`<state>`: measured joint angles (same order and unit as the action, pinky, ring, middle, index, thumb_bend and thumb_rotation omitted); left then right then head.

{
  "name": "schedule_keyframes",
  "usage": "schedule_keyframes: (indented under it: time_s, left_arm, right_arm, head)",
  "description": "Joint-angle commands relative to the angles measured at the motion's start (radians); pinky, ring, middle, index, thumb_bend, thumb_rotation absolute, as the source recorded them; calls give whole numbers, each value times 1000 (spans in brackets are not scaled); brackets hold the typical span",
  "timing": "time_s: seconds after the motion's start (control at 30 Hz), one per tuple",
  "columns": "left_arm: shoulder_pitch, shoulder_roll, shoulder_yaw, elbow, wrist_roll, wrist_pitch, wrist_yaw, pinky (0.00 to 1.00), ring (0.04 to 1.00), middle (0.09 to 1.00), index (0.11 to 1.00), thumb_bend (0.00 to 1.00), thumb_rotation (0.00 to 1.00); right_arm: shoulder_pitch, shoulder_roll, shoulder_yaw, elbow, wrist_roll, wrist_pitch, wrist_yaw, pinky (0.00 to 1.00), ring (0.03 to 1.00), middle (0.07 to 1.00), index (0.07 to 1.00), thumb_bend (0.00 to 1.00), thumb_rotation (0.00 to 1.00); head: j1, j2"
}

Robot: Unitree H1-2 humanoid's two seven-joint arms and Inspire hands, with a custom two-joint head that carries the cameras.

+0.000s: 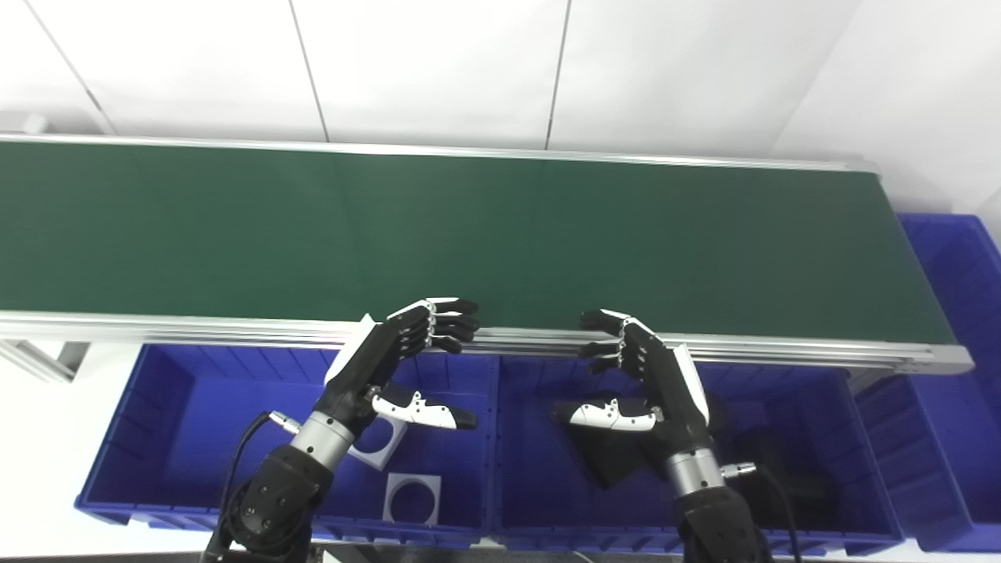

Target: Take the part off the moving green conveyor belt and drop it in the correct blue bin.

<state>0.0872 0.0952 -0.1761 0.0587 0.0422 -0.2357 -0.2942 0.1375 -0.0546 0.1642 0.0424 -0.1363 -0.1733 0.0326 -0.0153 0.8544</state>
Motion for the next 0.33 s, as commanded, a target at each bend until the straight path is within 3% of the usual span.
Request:
schedule_keyframes:
  time_s: [0.0, 0.3]
  left_arm:
    - [-7, -2, -2, -16, -1, -37, 15, 647, 696, 718, 747, 968, 113]
    - [-10, -3, -5, -3, 1, -53, 20, 653, 691, 712, 740, 962, 102]
  right_arm:
    - [-10, 9, 8, -16, -4, -57, 5, 530, 621, 744, 715, 878, 0]
    - [-9, 2, 46, -19, 11, -45, 40, 568, 664, 771, 733, 881, 23]
  head:
    - [-5, -1]
    - [-14, -9]
